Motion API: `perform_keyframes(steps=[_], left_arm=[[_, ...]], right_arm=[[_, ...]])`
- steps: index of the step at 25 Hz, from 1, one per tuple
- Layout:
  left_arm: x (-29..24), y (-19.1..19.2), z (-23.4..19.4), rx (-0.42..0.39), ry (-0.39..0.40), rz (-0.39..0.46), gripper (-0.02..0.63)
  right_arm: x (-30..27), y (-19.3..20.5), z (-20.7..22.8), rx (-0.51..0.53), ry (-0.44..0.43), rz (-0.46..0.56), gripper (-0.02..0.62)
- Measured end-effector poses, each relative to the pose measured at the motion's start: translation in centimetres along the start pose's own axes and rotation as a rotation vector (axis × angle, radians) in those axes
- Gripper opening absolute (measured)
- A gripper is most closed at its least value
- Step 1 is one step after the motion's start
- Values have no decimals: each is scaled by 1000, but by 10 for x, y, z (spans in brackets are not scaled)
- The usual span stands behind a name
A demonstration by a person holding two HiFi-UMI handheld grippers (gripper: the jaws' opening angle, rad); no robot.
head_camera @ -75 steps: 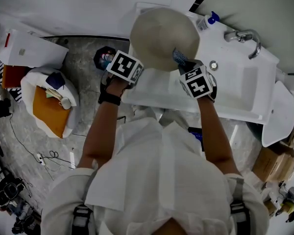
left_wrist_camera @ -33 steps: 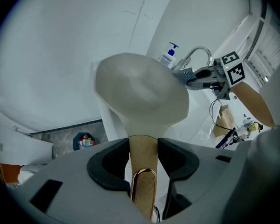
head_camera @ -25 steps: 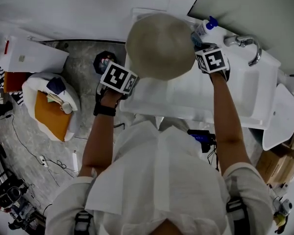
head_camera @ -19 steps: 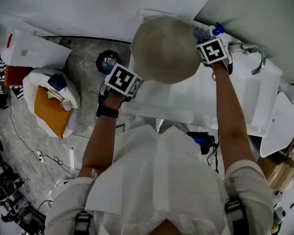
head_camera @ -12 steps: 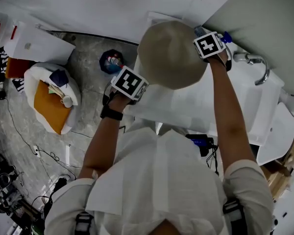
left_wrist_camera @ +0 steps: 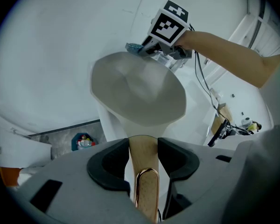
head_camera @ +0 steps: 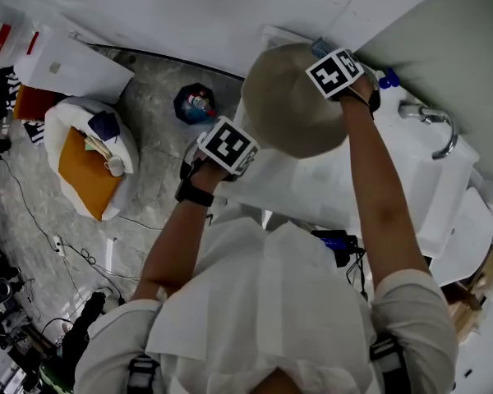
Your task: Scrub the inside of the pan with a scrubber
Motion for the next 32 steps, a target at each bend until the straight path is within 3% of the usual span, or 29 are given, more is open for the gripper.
perform_keyframes(steps=[3, 6, 14, 18, 21, 25, 32], left_arm=[[0, -1, 1, -1, -4, 2, 206], [-1, 0, 2, -4, -7, 1, 207], [4, 7, 6, -62, -54, -5, 219], [15, 10, 9, -70, -73, -7, 221], [27, 8, 13, -76, -65, 58, 220], [55, -5, 17, -102, -75, 235, 219], [120, -30, 18, -114, -154, 684, 137]], right_arm=[[-1, -19, -8, 31, -30, 64, 48], [3, -31, -25, -6, -136, 125, 48], [36, -32, -70, -303, -467, 407, 48], [69, -5, -75, -465, -538, 555, 48], [99, 26, -70, -596, -517, 672, 48], [140, 77, -61, -688, -401, 768, 48], [205, 145, -49, -751, -164, 881, 48]])
Point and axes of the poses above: the fingertips, and each gripper's own axes: x backward along the fingers, z to its right, y out of its underside, the point moved 10 cm from there along x, backward along the fingers, and after that the axes turned 2 degrees about x, right-handed, at the moved point
